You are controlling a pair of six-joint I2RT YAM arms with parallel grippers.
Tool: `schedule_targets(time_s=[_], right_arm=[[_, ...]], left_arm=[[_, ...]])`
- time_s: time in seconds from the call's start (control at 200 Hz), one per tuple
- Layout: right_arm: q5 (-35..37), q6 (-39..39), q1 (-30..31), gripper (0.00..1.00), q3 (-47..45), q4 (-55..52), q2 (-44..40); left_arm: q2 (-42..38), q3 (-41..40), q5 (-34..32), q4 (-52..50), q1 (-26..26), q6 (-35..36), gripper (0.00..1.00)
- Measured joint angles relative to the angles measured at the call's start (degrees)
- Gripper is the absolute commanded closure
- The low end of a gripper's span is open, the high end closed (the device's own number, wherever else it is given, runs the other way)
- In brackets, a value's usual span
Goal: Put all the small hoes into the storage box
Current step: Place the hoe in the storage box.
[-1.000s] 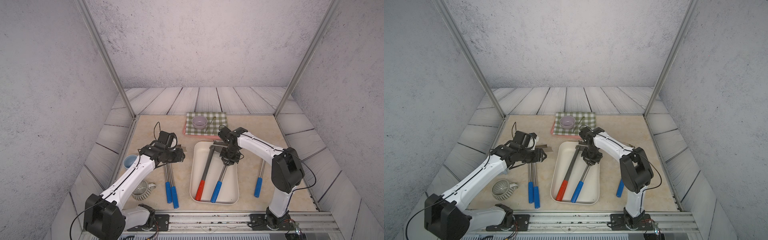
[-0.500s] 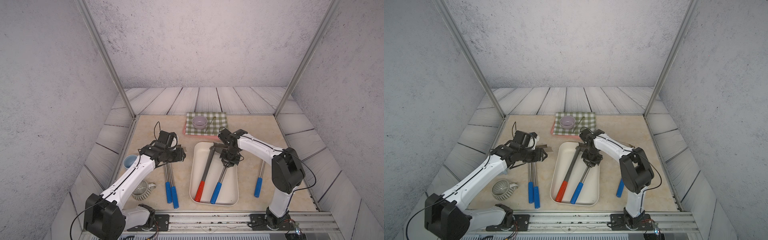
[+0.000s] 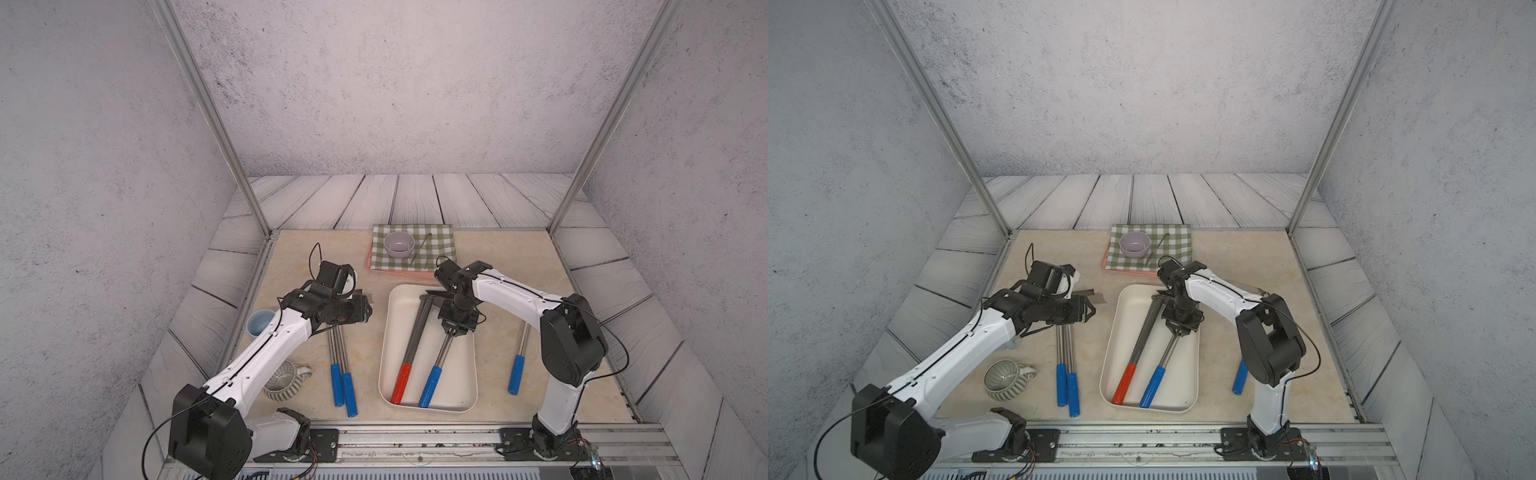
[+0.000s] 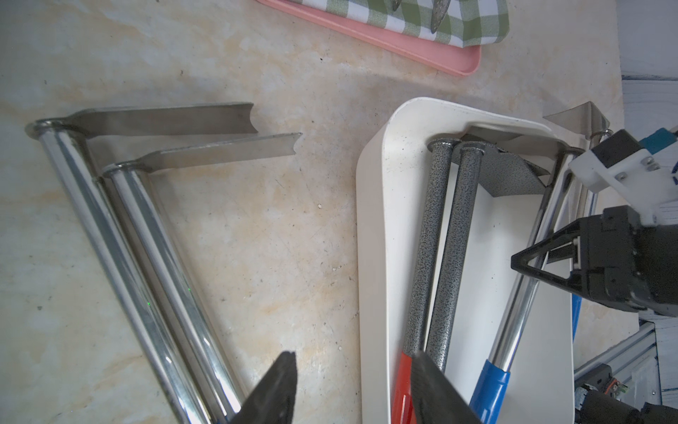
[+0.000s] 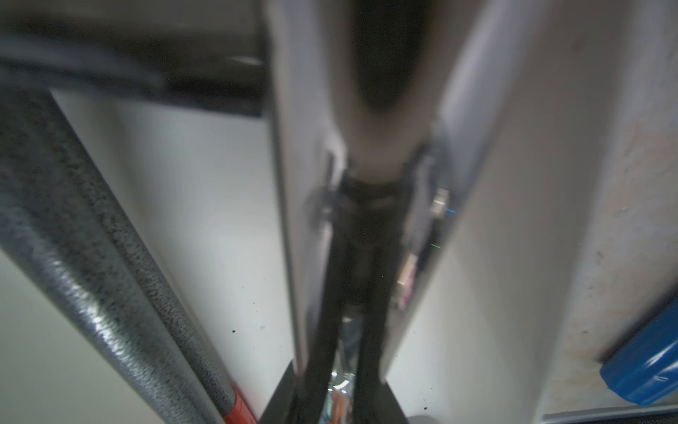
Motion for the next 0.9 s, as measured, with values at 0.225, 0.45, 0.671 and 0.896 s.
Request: schedule_targets(time_s=[0.225, 0.45, 0.671, 0.896], right_arm=[[0.61, -0.46, 0.22, 0.66, 0.04, -0.92, 0.02], [0.68, -0.63, 0.24, 0.62, 0.04, -1.16, 0.02], [-0.07, -1.53, 0.24, 0.54, 0.96, -2.82, 0.02], [-0.39, -2.93, 0.24, 0.49, 6.05, -6.14, -0.15]], left_arm=[[0.00, 0.00, 0.00, 0.04, 0.00, 0.00, 0.46], [0.04, 0.00, 0.00, 0.07, 0.00, 0.02, 0.46], [0.04, 0.00, -0.02, 0.07, 0.00, 0.02, 0.46], [0.04, 0.00, -0.02, 0.04, 0.00, 0.04, 0.46]])
